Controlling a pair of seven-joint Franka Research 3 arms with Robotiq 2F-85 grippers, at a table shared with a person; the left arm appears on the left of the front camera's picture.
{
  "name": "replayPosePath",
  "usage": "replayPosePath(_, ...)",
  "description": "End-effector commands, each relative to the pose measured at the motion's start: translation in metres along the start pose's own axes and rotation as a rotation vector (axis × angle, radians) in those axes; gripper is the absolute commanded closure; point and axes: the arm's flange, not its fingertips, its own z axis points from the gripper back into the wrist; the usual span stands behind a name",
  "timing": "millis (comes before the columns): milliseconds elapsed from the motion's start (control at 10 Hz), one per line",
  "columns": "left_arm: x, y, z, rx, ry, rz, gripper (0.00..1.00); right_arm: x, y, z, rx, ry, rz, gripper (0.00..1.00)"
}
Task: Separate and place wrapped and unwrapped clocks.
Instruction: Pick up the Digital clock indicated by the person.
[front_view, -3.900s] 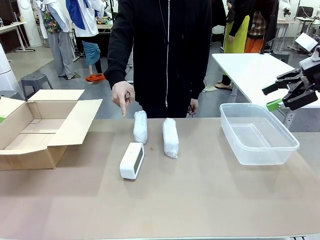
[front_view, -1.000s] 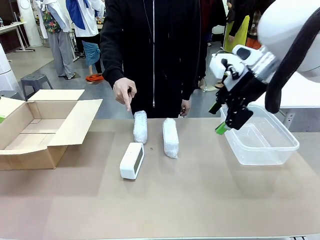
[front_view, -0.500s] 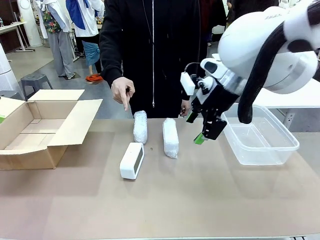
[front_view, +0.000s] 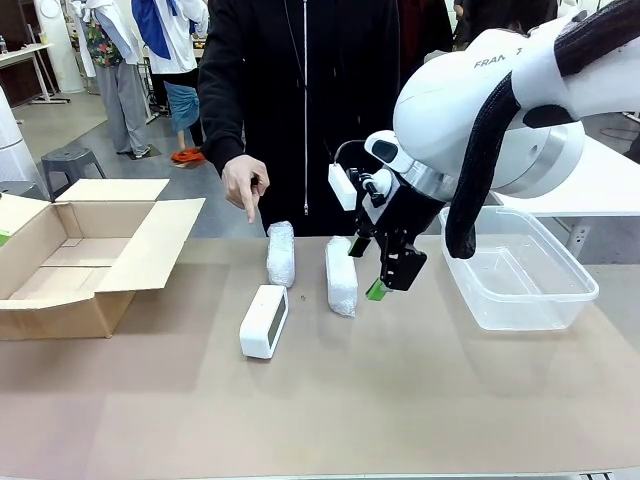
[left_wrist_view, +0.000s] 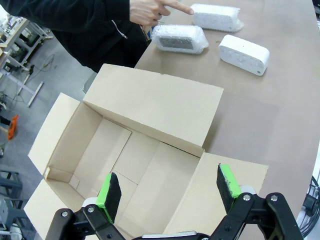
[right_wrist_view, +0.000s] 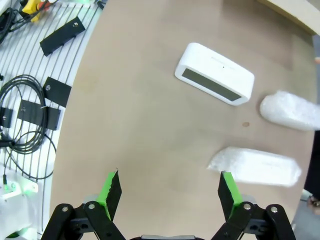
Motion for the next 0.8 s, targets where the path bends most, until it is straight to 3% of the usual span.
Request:
replayPosePath(0, -0.0028, 0.0018, -0.0007, -0.007, -0.017, -0.013, 0.00, -0.0050, 0.0035, 0.0033, -0.001, 0.001, -0.009, 0.00)
replayPosePath(700, -0.0028, 0.0018, -0.0007, -0.007, -0.017, -0.013, 0.00, -0.0020, -0.0005, 0.0030, -0.005, -0.002, -0.004, 0.00)
